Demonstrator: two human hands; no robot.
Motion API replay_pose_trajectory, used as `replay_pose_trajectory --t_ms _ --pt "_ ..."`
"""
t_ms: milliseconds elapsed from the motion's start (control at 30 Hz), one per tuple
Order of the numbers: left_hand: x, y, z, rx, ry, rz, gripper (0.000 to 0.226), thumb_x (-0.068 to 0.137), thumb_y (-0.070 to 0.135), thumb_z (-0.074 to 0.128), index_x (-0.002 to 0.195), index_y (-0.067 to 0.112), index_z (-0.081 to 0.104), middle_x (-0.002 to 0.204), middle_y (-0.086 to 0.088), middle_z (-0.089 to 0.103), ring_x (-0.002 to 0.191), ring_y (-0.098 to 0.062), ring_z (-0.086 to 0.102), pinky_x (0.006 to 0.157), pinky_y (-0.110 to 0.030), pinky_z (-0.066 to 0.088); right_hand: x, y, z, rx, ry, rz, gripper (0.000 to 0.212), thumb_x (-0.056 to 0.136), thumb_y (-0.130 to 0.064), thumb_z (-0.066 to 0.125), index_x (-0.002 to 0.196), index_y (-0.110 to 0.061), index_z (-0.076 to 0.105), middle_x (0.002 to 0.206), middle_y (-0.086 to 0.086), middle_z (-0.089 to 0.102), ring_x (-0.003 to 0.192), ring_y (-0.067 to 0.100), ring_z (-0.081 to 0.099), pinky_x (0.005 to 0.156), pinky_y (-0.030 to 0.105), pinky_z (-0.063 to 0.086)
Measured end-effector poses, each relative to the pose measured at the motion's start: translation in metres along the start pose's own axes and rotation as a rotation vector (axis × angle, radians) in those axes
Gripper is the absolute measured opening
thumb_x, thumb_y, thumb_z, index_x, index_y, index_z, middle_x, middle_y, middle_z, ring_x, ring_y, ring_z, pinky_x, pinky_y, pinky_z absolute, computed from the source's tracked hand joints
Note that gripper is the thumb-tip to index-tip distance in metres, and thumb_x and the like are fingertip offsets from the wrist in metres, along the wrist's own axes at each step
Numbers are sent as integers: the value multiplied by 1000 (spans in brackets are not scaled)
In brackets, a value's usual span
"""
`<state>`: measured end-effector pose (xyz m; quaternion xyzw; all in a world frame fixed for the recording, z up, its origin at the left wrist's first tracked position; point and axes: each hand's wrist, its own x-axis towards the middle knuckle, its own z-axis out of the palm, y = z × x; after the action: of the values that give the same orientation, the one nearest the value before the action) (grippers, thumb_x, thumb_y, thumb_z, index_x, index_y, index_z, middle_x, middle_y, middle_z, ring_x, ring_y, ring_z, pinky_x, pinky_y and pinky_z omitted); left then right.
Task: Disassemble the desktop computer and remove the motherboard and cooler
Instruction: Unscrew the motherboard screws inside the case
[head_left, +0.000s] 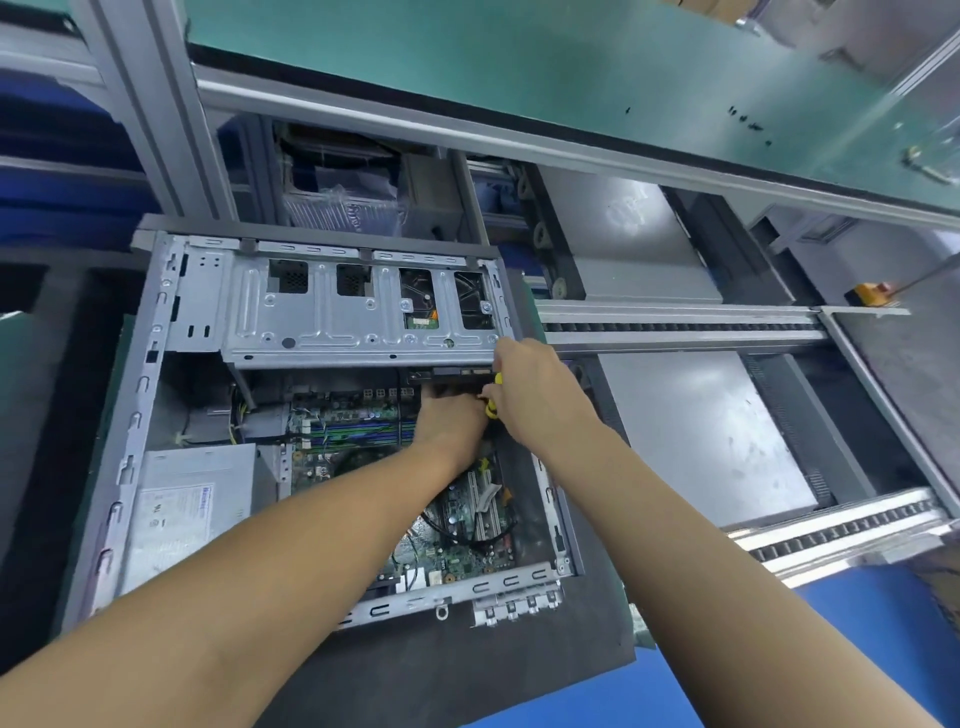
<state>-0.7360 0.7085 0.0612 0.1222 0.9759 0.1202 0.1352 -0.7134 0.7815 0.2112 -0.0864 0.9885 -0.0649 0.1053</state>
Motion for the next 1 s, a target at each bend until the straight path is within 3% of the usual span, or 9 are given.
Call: replay_pose_trajectory --t_ms 167,367,533,733,900,1000 --pt "1 4 4 -62 4 -80 30 82 46 63 104 25 64 97 4 68 106 -24 59 106 -53 23 2 2 -5 13 -64 -53 24 90 5 56 109 -9 61 117 13 47 97 32 57 85 40 50" --pt "2 5 7 -135 -17 -110 44 84 43 63 122 21 56 109 0 66 115 -26 55 108 -58 20 6 -3 -3 29 -70 -80 15 98 -23 62 106 -11 67 115 13 48 99 32 58 92 39 49" --pt "-2 4 2 -143 -17 -115 34 83 38 64 112 21 61 105 1 67 115 -28 53 106 -54 22 9 -1 -1 -34 -35 -94 19 97 -13 61 114 -5 59 119 15 49 104 34 55 88 40 49" --pt "-5 7 -7 -78 -46 -83 37 86 37 65 118 20 62 111 -1 66 116 -27 53 108 -55 23 11 2 0 -98 -30 -85 19 95 -4 58 114 -6 58 118 14 48 106 32 52 89 40 49" --pt "-9 8 -12 -47 -49 -81 37 87 39 67 119 21 60 110 2 67 118 -25 53 109 -52 23 13 4 -3 -105 -34 -46 15 96 -9 57 110 -5 57 118 13 45 101 27 55 86 29 47" --pt "-9 9 -14 -34 -60 -74 41 89 41 65 123 21 57 114 2 65 119 -25 51 109 -53 23 11 3 -3 -125 -15 -9 18 95 -18 63 108 -5 60 117 12 45 103 28 55 83 33 49"
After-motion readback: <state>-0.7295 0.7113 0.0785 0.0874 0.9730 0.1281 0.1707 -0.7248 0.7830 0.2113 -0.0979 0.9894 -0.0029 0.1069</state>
